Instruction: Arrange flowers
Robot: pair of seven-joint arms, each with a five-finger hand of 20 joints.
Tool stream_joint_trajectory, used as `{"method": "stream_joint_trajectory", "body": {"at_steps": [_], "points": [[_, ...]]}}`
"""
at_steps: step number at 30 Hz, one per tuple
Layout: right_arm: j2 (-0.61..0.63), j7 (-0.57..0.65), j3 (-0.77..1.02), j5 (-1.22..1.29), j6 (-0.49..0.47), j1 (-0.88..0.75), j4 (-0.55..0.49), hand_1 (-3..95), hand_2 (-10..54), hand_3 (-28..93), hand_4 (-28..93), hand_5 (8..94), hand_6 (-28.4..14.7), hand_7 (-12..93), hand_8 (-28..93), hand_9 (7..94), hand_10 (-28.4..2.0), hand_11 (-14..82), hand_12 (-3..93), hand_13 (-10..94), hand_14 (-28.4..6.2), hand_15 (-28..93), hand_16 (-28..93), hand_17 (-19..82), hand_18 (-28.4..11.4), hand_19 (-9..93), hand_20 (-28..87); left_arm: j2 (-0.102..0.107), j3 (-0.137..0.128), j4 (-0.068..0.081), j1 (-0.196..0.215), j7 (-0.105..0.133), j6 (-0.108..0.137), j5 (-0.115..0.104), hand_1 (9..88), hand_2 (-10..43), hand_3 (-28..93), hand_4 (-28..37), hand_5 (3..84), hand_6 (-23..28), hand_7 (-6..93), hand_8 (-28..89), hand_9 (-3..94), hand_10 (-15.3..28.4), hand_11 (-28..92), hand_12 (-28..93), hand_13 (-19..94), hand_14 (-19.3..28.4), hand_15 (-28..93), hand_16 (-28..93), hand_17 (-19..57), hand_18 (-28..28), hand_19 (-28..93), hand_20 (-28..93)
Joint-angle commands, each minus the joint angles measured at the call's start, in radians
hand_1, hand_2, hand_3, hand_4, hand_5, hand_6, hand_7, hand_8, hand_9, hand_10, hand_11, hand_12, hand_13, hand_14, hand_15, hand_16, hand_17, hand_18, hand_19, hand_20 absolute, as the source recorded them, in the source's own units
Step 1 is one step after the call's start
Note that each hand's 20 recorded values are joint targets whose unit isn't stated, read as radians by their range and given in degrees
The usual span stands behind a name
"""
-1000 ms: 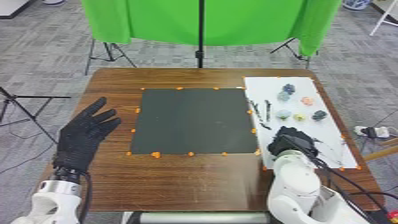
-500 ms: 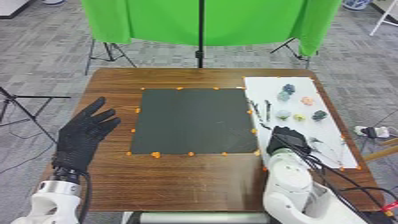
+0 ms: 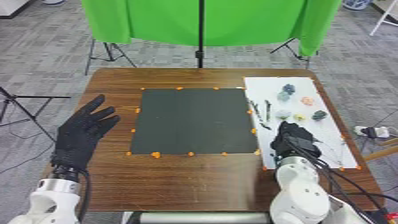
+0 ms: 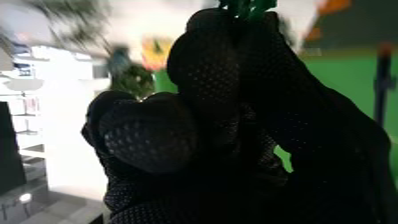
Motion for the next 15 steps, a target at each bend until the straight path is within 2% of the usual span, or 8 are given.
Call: {"method": "stream_joint_trajectory", "body": {"at_steps": [1,6,7,10,12,13,14,15], "points": [[-0.038,-0.062,-0.01,-0.032,0.047,0.076,-0.053,56.8,-9.5,74,-28,88.5,-6.3,26,22,88.7,-13.6,52.6,21.4,89,-7.9,70,18,51,-25.5,93,43,0.027,0.005,-0.009,0.021,0.032,0.018,-0.011,25.5,5.6,78,-22.1,36.6,8.2,13.0,-10,36.1,20.8,25,12,27,28.3,53,-8,-7.8,28.4,57,-2],[-0.196,-0.187,-0.099,-0.017,0.002,0.233,0.006,56.7,-9.5,74,-28,88.8,-6.3,26,23,88.8,-13.5,52.7,21.5,89,-7.9,70,19,52,-25.6,93,44,0.034,-0.014,-0.02,0.01,0.02,0.029,-0.009,25.5,5.6,78,-22.2,36.6,8.2,13.1,-10,36.1,20.8,25,12,27,28.4,53,-8,-7.9,28.4,57,-2],[-0.221,-0.196,-0.136,-0.012,0.012,0.278,0.028,56.7,-9.5,74,-28,88.8,-6.3,26,23,88.8,-13.5,52.8,21.5,89,-8.0,70,19,52,-25.7,93,44,0.033,-0.014,-0.017,-0.009,0.007,0.025,-0.007,25.5,5.6,78,-22.2,36.5,8.2,13.1,-10,36.1,20.9,25,12,27,28.4,54,-8,-7.8,28.4,57,-2],[-0.306,-0.224,-0.225,-0.011,0.023,0.401,0.114,56.6,-9.5,75,-28,88.9,-6.3,26,23,88.8,-13.5,52.9,21.5,89,-8.0,70,19,51,-25.7,93,44,0.042,0.008,-0.005,-0.068,-0.003,0.017,-0.007,25.5,5.5,78,-22.2,36.5,8.2,13.0,-10,36.1,20.9,26,12,27,28.4,54,-8,-7.5,28.4,58,-1],[-0.381,-0.26,-0.258,-0.001,0.007,0.455,0.183,56.5,-9.5,75,-28,88.9,-6.3,26,23,88.8,-13.5,52.9,21.5,89,-8.0,70,19,51,-25.7,93,44,0.049,0.01,-0.007,-0.086,-0.014,0.018,-0.004,25.5,5.6,78,-22.3,36.5,8.2,13.0,-10,36.0,20.9,26,12,27,28.4,54,-8,-7.3,28.4,59,-1],[-0.419,-0.287,-0.274,-0.01,0.007,0.475,0.224,56.5,-9.5,75,-28,88.9,-6.2,26,23,88.8,-13.4,53.0,21.5,89,-8.0,70,19,51,-25.8,93,45,0.059,0.009,-0.012,-0.086,-0.01,0.024,-0.006,25.5,5.6,78,-22.3,36.4,8.2,13.1,-10,36.0,20.9,26,12,27,28.4,54,-8,-7.3,28.4,59,-1],[-0.447,-0.304,-0.287,-0.007,-0.003,0.49,0.258,56.5,-9.5,75,-28,88.9,-6.2,26,23,88.7,-13.4,53.1,21.5,89,-8.0,71,19,51,-25.8,93,45,0.056,0.0,-0.016,-0.091,-0.032,0.013,0.0,25.5,5.7,78,-22.3,36.4,8.2,13.0,-10,36.1,20.9,26,12,27,28.4,54,-8,-7.3,28.4,59,-1],[-0.482,-0.311,-0.293,0.01,-0.027,0.5,0.287,56.5,-9.5,75,-28,88.9,-6.3,26,23,88.7,-13.4,53.1,21.5,89,-8.0,71,19,51,-25.7,93,45,0.066,0.004,-0.017,-0.097,-0.033,0.017,0.003,25.6,5.7,78,-22.4,36.4,8.2,13.0,-10,36.0,20.9,26,12,27,28.4,54,-8,-7.1,28.4,59,-1]]}}
